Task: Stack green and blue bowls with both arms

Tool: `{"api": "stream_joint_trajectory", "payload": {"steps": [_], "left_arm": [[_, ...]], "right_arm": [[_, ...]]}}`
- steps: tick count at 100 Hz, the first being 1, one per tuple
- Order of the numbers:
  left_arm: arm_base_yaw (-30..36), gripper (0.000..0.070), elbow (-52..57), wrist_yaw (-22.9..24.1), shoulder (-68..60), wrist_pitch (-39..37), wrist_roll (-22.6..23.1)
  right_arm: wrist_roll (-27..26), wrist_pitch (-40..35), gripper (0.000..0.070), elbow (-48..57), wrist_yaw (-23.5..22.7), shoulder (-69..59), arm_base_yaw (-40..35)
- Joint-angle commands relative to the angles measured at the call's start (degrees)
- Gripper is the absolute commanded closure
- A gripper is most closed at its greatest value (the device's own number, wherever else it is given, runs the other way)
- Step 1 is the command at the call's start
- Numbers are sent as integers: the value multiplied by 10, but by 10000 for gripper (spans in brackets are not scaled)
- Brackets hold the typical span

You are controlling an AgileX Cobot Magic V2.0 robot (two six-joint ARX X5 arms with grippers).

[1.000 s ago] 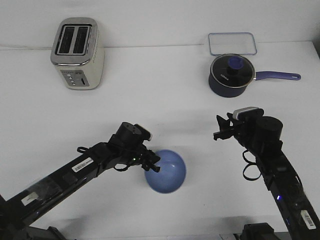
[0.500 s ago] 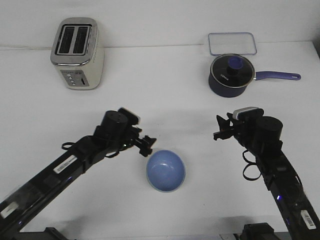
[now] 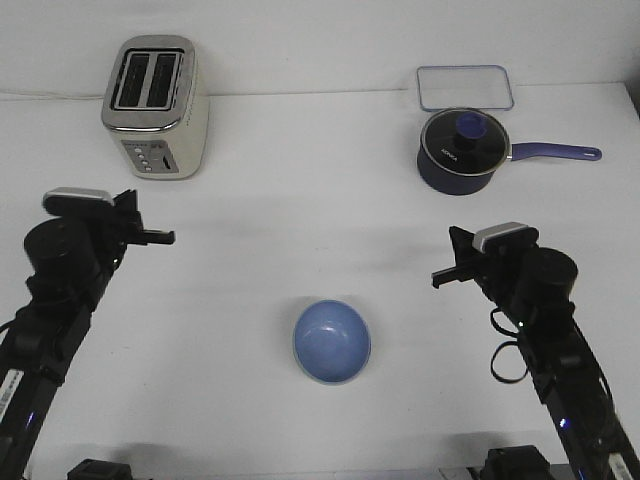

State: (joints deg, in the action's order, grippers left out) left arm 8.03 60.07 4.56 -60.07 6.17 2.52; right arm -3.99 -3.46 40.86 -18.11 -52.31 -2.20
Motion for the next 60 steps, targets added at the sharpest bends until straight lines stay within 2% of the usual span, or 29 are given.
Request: {"api": "stream_joint_trajectory", "payload": {"steps": [1, 7, 13, 23, 36, 46, 53, 60], "left_arm": [[-23, 687, -68, -21, 44, -74, 17], [-47, 688, -150, -44, 96, -162, 17], [-66, 688, -224, -56, 146, -236, 12], [-90, 688, -332, -56, 220, -324, 9], [-108, 688, -376, -56, 257, -321, 9], [-111, 685, -376, -56, 258, -318, 8], [-110, 685, -375, -56, 258, -317, -20], [-110, 685, -375, -56, 258, -315, -28]], "right_arm": [[10, 52, 700, -44, 5, 40, -1], [8, 114, 700, -101, 11, 90, -1], [-4, 159, 700, -150, 36, 139, -1], [-6, 174, 700, -201, 85, 202, -1], [-4, 154, 700, -212, 118, 232, -1], [-5, 155, 700, -212, 121, 242, -1], [-5, 154, 700, -212, 121, 248, -1], [-5, 155, 700, -212, 122, 250, -1]]}}
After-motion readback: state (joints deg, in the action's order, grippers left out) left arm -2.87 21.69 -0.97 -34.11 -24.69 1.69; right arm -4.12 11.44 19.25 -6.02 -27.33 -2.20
